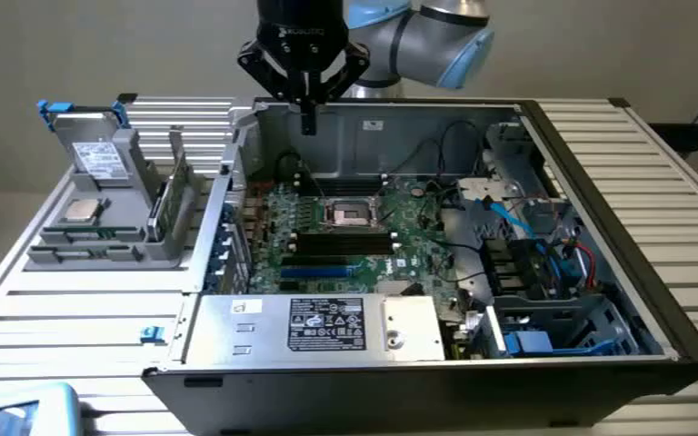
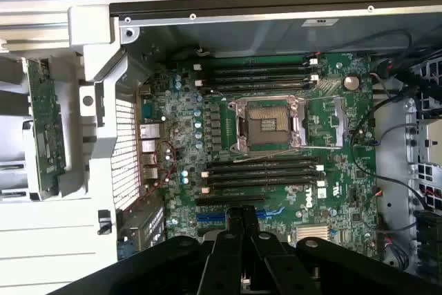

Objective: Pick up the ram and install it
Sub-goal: 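Reach for the ram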

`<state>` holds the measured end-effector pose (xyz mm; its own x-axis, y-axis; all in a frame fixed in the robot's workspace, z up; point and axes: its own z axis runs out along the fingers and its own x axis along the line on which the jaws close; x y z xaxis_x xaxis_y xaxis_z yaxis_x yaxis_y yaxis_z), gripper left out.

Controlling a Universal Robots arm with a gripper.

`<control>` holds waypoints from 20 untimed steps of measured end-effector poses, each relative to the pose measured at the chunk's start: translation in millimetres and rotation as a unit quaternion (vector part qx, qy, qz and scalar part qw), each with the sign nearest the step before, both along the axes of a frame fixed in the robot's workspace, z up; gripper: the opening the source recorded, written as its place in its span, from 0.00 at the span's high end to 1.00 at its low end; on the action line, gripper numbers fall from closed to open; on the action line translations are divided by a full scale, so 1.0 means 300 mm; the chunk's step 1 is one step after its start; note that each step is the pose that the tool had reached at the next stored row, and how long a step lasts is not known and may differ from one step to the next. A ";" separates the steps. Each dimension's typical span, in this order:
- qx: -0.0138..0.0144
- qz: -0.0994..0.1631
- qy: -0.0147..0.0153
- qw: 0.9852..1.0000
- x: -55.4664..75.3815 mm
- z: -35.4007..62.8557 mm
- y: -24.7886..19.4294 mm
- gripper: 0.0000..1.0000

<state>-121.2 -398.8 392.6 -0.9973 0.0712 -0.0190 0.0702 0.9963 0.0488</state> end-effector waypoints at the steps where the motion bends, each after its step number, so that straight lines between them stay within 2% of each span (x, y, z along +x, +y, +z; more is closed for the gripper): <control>1: 0.000 0.000 0.000 1.000 0.000 0.000 0.000 0.89; 14: 0.000 0.000 0.000 1.000 -0.002 0.000 0.000 0.89; 17: 0.000 0.000 0.000 1.000 -0.021 0.000 0.000 0.89; 20: 0.000 0.000 0.000 1.000 -0.060 0.000 0.000 0.89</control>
<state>-139.2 -398.8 392.6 -0.9973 0.0712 -0.0190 0.0702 0.9963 0.0487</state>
